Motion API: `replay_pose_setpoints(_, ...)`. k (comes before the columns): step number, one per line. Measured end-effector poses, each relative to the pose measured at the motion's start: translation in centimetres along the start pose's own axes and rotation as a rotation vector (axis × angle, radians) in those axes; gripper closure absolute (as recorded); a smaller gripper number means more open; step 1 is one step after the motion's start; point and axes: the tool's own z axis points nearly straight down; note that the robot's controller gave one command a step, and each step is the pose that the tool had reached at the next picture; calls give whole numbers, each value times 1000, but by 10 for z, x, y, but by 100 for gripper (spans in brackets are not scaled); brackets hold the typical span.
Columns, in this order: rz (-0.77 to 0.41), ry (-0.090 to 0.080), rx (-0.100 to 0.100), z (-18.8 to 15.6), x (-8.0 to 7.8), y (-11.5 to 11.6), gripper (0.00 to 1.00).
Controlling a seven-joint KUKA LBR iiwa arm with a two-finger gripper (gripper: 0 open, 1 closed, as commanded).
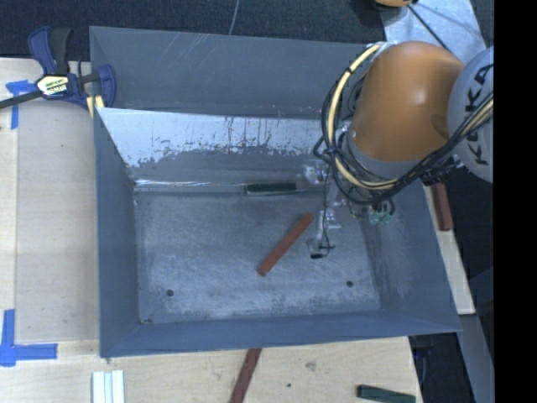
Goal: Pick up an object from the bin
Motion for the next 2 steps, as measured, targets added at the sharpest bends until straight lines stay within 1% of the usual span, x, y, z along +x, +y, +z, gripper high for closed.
replay_pose_setpoints(1,0,0,0,0,0,0,0)
replay_pose_setpoints(2,-94,-4,1,26,5,2,0)
